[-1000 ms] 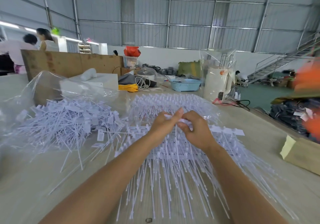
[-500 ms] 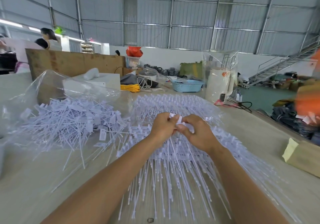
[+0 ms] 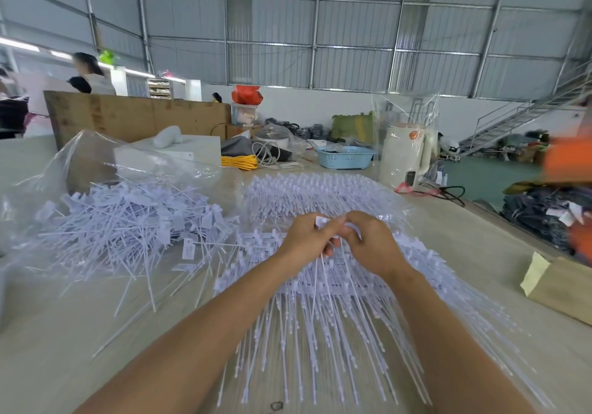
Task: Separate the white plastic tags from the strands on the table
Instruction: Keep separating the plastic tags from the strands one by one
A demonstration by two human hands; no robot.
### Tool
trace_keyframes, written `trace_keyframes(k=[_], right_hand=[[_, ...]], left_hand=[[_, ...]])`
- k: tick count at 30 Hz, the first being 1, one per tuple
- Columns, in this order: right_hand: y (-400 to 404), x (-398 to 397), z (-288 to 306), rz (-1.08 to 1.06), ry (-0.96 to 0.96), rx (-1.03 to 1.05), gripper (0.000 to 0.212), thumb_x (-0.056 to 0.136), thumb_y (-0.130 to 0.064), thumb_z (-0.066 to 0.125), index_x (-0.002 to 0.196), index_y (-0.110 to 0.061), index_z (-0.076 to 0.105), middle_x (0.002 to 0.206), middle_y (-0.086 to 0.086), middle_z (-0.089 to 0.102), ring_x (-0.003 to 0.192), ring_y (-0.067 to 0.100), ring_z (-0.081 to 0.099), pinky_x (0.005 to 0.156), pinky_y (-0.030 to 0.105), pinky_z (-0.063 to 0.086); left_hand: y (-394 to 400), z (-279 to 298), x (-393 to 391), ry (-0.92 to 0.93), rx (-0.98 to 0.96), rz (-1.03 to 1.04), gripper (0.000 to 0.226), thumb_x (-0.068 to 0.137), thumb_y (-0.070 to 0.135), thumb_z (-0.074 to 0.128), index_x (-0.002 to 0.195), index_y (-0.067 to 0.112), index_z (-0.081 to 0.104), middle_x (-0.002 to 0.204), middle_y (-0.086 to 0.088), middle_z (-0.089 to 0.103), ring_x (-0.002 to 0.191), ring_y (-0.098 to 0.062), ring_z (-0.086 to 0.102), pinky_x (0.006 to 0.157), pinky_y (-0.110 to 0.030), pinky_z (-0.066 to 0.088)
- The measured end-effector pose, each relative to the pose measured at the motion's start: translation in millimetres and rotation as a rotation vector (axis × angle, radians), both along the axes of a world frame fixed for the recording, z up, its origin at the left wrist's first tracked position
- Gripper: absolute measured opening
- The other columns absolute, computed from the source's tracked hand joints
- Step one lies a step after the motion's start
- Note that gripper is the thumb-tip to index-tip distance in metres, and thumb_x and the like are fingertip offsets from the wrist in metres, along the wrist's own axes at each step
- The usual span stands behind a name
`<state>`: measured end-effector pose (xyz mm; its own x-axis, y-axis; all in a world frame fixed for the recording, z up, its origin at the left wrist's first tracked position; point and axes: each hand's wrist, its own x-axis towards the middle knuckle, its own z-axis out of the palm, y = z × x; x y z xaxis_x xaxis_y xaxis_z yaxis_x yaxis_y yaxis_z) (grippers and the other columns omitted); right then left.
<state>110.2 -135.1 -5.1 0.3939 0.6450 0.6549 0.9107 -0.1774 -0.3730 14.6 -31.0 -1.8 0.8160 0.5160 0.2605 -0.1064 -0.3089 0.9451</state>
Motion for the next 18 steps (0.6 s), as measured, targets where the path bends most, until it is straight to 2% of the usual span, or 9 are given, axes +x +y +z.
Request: trace_keyframes(k=[3, 4, 7, 8, 10, 12, 14, 16, 18], right_hand=[[1, 0, 3, -0.004, -0.066, -0.084, 0.022, 0.094, -0.017, 0.054, 0.101, 0.001, 0.065, 0.096, 0.017, 0.067, 0.089, 0.032, 0.061, 0.079, 0.035, 0.045], [2, 1, 3, -0.011, -0.102, -0.109, 0.022, 0.094, -0.018, 0.054, 0.104, -0.001, 0.065, 0.099, 0.015, 0.068, 0.093, 0.031, 0.061, 0.085, 0.034, 0.043], [5, 2, 2, -0.098, -0.219, -0.158, 0.023, 0.096, -0.022, 0.049, 0.113, -0.016, 0.063, 0.112, 0.001, 0.066, 0.111, 0.019, 0.056, 0.11, 0.034, 0.019], [5, 3, 2, -0.12, -0.247, -0.147, 0.022, 0.096, -0.024, 0.049, 0.113, -0.018, 0.063, 0.111, -0.001, 0.066, 0.11, 0.017, 0.055, 0.111, 0.033, 0.015], [6, 1, 2, -0.129, -0.273, -0.098, 0.019, 0.095, -0.022, 0.053, 0.105, -0.014, 0.066, 0.102, 0.003, 0.068, 0.1, 0.024, 0.059, 0.104, 0.033, 0.023], [5, -1, 2, -0.103, -0.28, -0.046, 0.013, 0.09, -0.018, 0.059, 0.093, -0.008, 0.068, 0.088, 0.008, 0.069, 0.084, 0.03, 0.06, 0.092, 0.033, 0.031], [-1, 6, -3, -0.112, -0.278, -0.046, 0.01, 0.087, -0.015, 0.063, 0.089, -0.006, 0.068, 0.083, 0.01, 0.069, 0.079, 0.031, 0.062, 0.092, 0.034, 0.033], [-12, 14, -9, -0.177, -0.239, -0.062, 0.018, 0.087, -0.019, 0.064, 0.095, -0.005, 0.069, 0.087, 0.013, 0.071, 0.082, 0.032, 0.063, 0.097, 0.04, 0.035], [-18, 19, -13, -0.257, -0.229, -0.044, 0.023, 0.087, -0.025, 0.063, 0.101, -0.007, 0.07, 0.091, 0.012, 0.073, 0.085, 0.032, 0.065, 0.096, 0.044, 0.037]], left_hand=[[0, -1, 1, -0.031, 0.038, 0.077, 0.027, 0.097, 0.022, 0.053, 0.08, 0.004, 0.063, 0.06, -0.002, 0.062, 0.038, -0.005, 0.051, 0.046, -0.019, 0.042], [0, -1, 1, -0.029, 0.038, 0.11, 0.026, 0.097, 0.021, 0.053, 0.077, 0.007, 0.06, 0.059, -0.002, 0.062, 0.037, -0.002, 0.051, 0.044, -0.017, 0.041], [-2, 0, 1, 0.017, 0.132, 0.203, 0.023, 0.099, 0.02, 0.049, 0.084, 0.007, 0.06, 0.064, -0.004, 0.061, 0.044, -0.005, 0.059, 0.039, -0.014, 0.04], [-4, 2, 0, 0.045, 0.19, 0.224, 0.024, 0.099, 0.018, 0.047, 0.088, 0.004, 0.062, 0.066, -0.007, 0.063, 0.05, -0.012, 0.062, 0.04, -0.016, 0.039], [-4, 8, -1, 0.104, 0.225, 0.229, 0.025, 0.098, 0.016, 0.047, 0.088, 0.0, 0.063, 0.068, -0.011, 0.064, 0.053, -0.019, 0.062, 0.039, -0.018, 0.037], [0, 17, -4, 0.133, 0.013, 0.135, 0.023, 0.095, 0.014, 0.051, 0.075, 0.004, 0.058, 0.054, -0.009, 0.056, 0.034, -0.011, 0.049, 0.034, -0.014, 0.03], [3, 28, -12, 0.143, -0.176, -0.039, 0.027, 0.093, 0.013, 0.053, 0.067, 0.009, 0.049, 0.046, -0.006, 0.043, 0.026, -0.008, 0.03, 0.034, -0.011, 0.021], [-1, 38, -18, 0.109, -0.189, -0.203, 0.033, 0.096, 0.015, 0.051, 0.064, 0.009, 0.045, 0.04, -0.002, 0.041, 0.028, -0.007, 0.025, 0.035, -0.011, 0.018], [-9, 45, -19, -0.013, -0.223, -0.27, 0.035, 0.098, 0.018, 0.049, 0.065, 0.008, 0.046, 0.04, 0.002, 0.049, 0.028, -0.006, 0.029, 0.034, -0.012, 0.02]])
